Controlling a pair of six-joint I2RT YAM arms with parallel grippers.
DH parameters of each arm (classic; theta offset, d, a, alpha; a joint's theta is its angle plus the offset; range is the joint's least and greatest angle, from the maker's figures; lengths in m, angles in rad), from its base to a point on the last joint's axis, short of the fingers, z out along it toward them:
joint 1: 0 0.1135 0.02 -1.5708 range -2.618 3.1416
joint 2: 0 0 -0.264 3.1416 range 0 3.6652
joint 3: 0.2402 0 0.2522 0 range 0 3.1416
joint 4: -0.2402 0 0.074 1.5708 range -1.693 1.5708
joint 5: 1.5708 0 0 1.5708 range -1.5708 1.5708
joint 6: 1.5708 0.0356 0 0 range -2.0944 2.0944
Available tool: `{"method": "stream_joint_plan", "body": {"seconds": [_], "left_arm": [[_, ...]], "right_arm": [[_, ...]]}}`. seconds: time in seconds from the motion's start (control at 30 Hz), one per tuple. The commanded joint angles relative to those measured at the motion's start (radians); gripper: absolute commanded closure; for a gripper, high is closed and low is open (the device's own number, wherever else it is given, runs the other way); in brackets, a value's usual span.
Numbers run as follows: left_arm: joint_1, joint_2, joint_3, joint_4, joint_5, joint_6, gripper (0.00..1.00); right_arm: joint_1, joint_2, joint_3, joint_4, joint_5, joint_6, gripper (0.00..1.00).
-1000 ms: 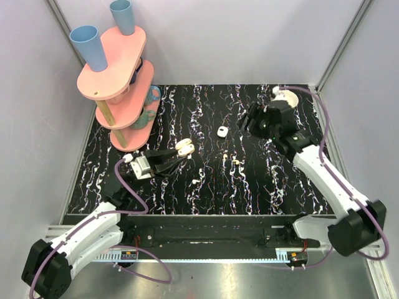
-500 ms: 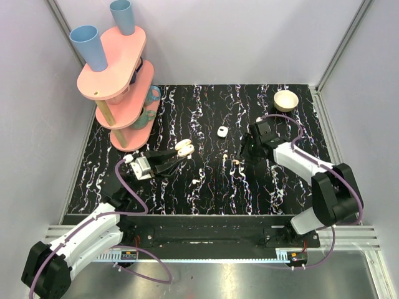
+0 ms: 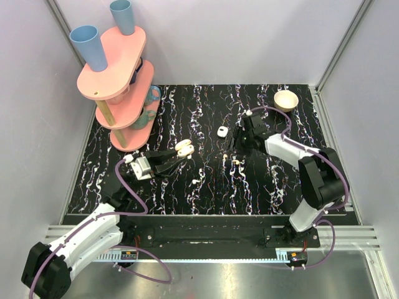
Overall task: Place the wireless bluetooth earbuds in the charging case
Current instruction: Pick up the left earbud from the center of the board.
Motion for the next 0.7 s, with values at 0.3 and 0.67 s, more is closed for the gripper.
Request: {"method": "stream_joint_plan", "body": {"seconds": [0.3, 0.67], "left_arm": [[-0.004, -0.010, 0.035, 0.029, -0.008, 0.021, 1.00], [-0.004, -0.013, 0.035, 0.026, -0.011, 0.022, 1.00]], "right_arm": [[0.094, 0.126, 0.152, -0.028, 0.172, 0.030, 0.44], [0.142, 0.184, 0.201, -0.061, 0.294, 0.060, 0.49]]}}
